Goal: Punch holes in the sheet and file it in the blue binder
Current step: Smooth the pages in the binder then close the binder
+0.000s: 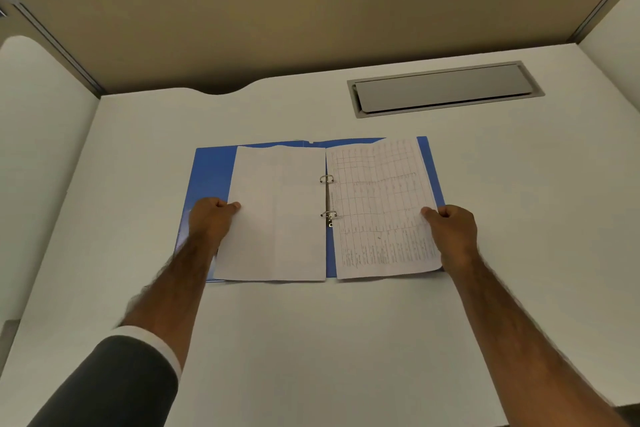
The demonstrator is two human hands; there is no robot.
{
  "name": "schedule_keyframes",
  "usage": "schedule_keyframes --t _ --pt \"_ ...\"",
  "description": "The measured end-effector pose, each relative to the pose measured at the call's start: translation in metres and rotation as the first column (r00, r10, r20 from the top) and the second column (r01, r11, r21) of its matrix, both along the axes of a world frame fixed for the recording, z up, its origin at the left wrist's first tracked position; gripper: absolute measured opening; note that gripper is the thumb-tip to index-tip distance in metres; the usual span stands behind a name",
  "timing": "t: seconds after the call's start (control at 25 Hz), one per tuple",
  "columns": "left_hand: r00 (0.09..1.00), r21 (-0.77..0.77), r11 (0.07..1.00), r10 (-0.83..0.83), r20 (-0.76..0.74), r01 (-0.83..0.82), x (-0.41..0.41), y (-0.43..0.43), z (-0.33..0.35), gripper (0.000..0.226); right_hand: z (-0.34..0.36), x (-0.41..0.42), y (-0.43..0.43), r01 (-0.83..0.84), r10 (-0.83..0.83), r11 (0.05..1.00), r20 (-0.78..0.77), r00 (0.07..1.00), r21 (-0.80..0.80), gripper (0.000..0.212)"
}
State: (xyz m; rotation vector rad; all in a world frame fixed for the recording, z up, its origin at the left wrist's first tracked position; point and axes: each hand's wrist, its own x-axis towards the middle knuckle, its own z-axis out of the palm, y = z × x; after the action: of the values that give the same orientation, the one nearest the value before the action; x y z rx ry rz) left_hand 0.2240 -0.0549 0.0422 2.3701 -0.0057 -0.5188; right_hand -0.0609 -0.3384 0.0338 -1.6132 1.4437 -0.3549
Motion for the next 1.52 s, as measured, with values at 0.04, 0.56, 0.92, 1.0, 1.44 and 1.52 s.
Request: schedule_keyframes --t 0.04,0.56,0.92,1.0,1.44,1.52 --pt "1.000 0.032 0.999 -0.011 0.021 0.010 -0.002 -0.001 0.000 0.031 0.001 0.000 0.001 0.013 -0.013 1.000 0.006 1.000 0.002 0.031" --pt "0.852 -0.376 0.829 -0.499 -0.162 0.414 -0.141 -0.166 0.063 0.044 0.039 0.026 0.042 -0.064 0.065 0.998 0.280 0.958 -0.012 0.032" --pt "0.889 -0.359 0.874 -0.414 -0.195 0.328 -0.141 -0.186 0.068 0.037 0.037 0.031 0.053 -0.137 0.177 0.977 0.269 0.947 -0.161 0.027" --pt "0.892 -0.346 0.882 -0.404 -0.203 0.321 -0.140 -0.186 0.067 0.036 0.035 0.030 0.054 -0.124 0.161 0.980 0.255 0.953 -0.156 0.023" --pt "0.949 -0.392 0.896 -0.282 -0.143 0.207 -0.133 -0.176 0.049 0.032 0.040 0.030 0.051 -0.087 0.077 0.996 0.282 0.956 0.024 0.039" --pt "0.958 -0.430 0.891 -0.235 -0.162 0.145 -0.123 -0.162 0.048 0.032 0.040 0.028 0.047 -0.076 0.058 0.996 0.282 0.958 0.053 0.035"
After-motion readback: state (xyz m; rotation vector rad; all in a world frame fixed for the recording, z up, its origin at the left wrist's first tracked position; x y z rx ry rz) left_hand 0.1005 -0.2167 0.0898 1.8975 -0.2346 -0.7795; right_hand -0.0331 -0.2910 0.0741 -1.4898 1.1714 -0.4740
